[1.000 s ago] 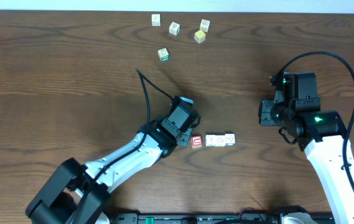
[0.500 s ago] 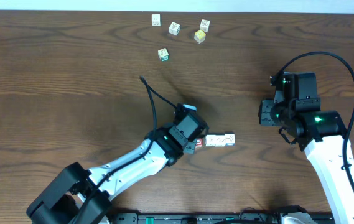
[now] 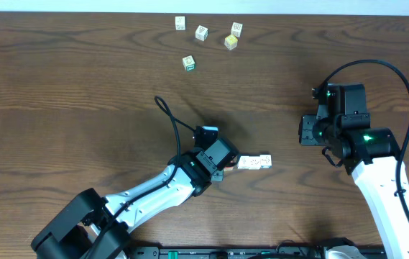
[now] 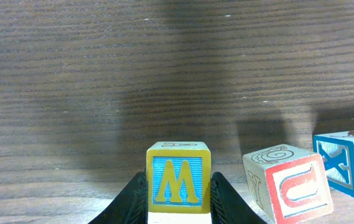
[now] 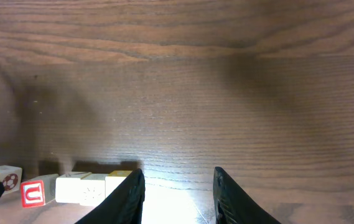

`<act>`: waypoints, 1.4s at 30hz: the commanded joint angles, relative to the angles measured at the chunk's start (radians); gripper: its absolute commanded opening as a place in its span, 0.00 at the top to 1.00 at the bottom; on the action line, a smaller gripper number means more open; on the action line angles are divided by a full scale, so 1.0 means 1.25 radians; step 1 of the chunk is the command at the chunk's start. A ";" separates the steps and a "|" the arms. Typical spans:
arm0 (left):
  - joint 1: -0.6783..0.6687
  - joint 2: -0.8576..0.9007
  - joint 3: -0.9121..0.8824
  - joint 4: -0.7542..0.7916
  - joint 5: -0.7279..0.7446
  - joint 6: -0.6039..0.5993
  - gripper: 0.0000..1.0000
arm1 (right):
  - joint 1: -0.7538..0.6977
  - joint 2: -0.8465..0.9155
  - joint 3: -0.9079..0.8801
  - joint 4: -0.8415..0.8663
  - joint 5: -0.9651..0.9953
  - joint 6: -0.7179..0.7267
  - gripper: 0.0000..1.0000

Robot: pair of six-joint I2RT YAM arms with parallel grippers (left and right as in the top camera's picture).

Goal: Lift 5 blocks

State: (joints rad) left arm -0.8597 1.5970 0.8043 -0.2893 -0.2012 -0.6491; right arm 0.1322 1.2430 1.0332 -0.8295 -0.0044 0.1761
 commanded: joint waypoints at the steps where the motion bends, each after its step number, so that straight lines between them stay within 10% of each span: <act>1: -0.013 -0.008 -0.009 -0.008 -0.016 -0.023 0.81 | -0.010 0.002 0.014 -0.001 -0.003 0.012 0.67; 42: -0.057 -0.008 -0.009 0.080 0.017 -0.066 0.82 | -0.010 0.002 0.014 -0.001 -0.003 0.015 0.67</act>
State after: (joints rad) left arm -0.9279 1.5970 0.8036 -0.2035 -0.1818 -0.7231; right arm 0.1322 1.2427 1.0332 -0.8299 -0.0044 0.1791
